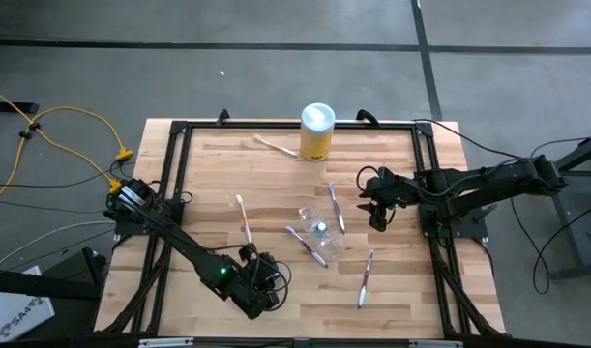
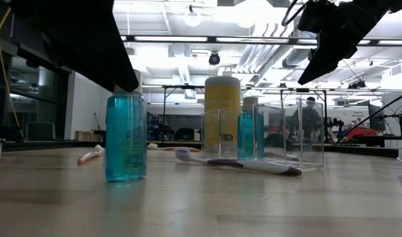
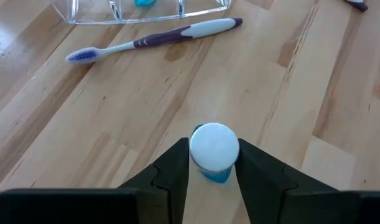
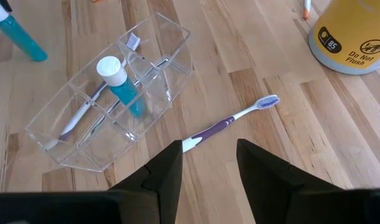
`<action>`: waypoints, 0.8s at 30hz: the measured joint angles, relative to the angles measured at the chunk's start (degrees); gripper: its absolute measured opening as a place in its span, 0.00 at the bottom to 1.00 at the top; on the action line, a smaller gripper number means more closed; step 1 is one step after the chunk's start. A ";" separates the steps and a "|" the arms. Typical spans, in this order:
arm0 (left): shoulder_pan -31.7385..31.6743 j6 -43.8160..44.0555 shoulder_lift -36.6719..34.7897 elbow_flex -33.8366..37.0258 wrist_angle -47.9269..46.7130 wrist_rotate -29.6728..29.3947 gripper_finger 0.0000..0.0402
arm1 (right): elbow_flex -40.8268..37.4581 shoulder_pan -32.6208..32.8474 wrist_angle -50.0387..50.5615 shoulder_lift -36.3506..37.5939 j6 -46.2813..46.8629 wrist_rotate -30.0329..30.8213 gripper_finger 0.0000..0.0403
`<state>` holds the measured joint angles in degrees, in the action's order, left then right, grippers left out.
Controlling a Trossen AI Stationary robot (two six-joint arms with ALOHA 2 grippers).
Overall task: Pick & Place toothbrushing station
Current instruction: Put the mouthwash into the transparent organizer
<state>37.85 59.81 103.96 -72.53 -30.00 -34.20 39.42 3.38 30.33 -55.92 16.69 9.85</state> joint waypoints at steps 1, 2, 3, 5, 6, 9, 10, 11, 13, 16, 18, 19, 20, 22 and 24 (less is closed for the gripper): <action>-0.14 0.00 0.00 0.00 0.00 0.00 0.30 | 0.00 -0.01 0.00 0.00 0.01 0.01 0.36; -0.23 0.02 0.00 0.00 0.00 0.00 0.30 | 0.00 0.02 0.00 0.00 0.02 0.02 0.36; -0.25 0.01 0.00 0.00 -0.01 0.00 0.30 | 0.00 -0.01 0.00 0.00 0.02 0.01 0.36; -0.56 -0.54 0.00 0.00 0.00 0.00 0.30 | 0.00 -0.01 0.00 0.00 0.02 0.02 0.36; -0.70 -0.70 0.00 0.00 0.00 0.00 0.30 | 0.00 0.00 0.00 0.00 0.02 0.00 0.36; -1.37 -0.89 0.00 0.00 0.00 0.21 0.30 | 0.00 0.02 0.09 0.00 0.02 -0.01 0.36; -1.62 -1.01 0.00 0.00 0.01 0.94 0.30 | 0.00 0.01 0.30 0.00 0.02 -0.01 0.36; -1.92 -1.43 0.00 0.00 0.00 1.83 0.30 | 0.00 -0.01 0.51 0.00 0.02 -0.01 0.36; -2.38 -1.90 0.01 0.00 0.05 3.09 0.30 | 0.00 -0.01 0.82 0.00 0.04 -0.01 0.36; -2.67 -2.00 0.53 0.00 0.40 3.39 0.28 | 0.00 0.01 1.49 0.00 0.14 -0.01 0.36; -2.65 -2.45 0.66 -0.04 0.41 3.45 0.26 | 0.00 0.01 1.88 0.00 0.16 0.00 0.36; -2.65 -2.47 0.66 -0.04 0.40 3.45 0.25 | 0.00 -0.01 2.03 0.00 0.18 -0.01 0.36; -2.65 -2.50 0.67 -0.04 0.37 3.45 0.24 | 0.00 -0.01 2.13 0.00 0.24 -0.01 0.36; -2.65 -2.54 0.68 -0.04 0.40 3.42 0.23 | 0.00 0.02 2.14 0.00 0.69 -0.01 0.36; -2.58 -2.54 0.68 -0.04 0.42 3.39 0.23 | 0.00 0.00 2.16 0.00 1.03 -0.01 0.36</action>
<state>35.27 57.28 104.64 -72.58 -29.58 -30.81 39.42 3.39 32.49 -55.92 17.73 9.85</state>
